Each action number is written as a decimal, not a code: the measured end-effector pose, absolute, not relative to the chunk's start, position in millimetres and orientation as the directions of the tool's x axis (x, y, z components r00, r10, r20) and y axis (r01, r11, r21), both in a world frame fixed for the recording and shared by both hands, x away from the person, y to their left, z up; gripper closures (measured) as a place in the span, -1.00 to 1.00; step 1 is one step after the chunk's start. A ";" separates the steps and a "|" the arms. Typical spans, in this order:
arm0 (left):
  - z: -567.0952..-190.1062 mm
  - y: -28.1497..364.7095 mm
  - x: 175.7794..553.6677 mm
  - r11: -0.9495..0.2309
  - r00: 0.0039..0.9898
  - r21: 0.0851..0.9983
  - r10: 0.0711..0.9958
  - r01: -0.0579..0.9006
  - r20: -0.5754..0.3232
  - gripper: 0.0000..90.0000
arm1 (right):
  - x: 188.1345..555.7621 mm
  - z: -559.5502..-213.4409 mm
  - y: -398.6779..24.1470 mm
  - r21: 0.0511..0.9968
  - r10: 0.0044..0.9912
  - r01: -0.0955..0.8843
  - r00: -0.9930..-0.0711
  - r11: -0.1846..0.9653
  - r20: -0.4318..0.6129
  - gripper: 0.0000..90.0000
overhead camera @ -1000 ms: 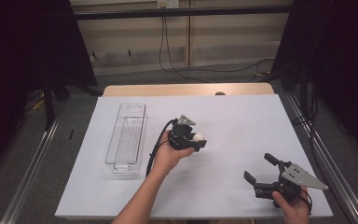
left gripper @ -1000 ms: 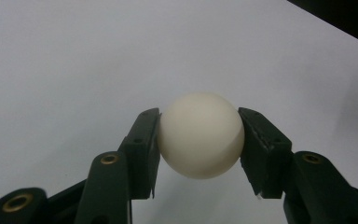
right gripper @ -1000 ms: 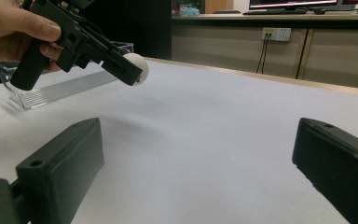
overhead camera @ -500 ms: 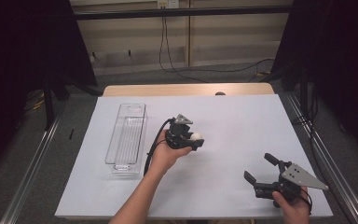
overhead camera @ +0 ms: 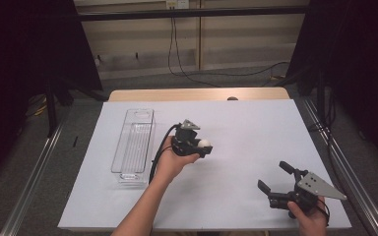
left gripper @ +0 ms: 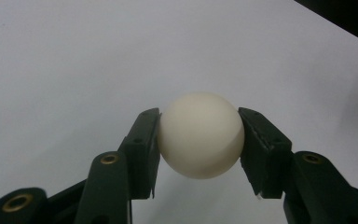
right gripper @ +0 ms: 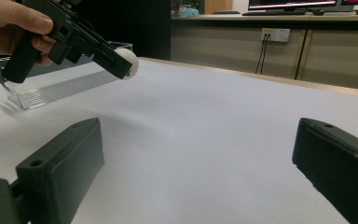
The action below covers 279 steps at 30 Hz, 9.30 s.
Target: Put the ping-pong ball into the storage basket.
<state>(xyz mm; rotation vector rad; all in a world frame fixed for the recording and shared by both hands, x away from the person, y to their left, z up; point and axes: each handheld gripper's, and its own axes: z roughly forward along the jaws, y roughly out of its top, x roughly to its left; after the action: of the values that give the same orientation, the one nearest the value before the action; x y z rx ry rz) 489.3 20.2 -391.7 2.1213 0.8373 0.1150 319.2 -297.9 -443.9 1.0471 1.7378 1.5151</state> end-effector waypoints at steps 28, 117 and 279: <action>-382.2 32.2 492.5 -0.422 0.761 0.732 0.617 0.535 -0.200 0.14 | 319.3 -444.0 -296.7 0.983 0.861 0.179 -0.505 0.033 0.063 -0.97; -363.1 64.0 502.0 -0.394 0.721 0.715 0.657 0.577 -0.220 0.14 | 320.1 -443.8 -298.5 0.984 0.864 0.174 -0.500 0.034 0.058 -0.96; -335.2 139.0 513.7 -0.340 0.628 0.710 0.756 0.617 -0.183 0.14 | 319.9 -442.9 -298.5 0.985 0.860 0.165 -0.508 0.055 0.037 -0.97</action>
<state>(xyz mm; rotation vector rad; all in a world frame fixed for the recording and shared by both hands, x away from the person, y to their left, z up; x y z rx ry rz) 513.7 139.0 -335.2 2.0683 1.0724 0.2274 319.9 -298.5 -442.9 1.0302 1.7418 1.4979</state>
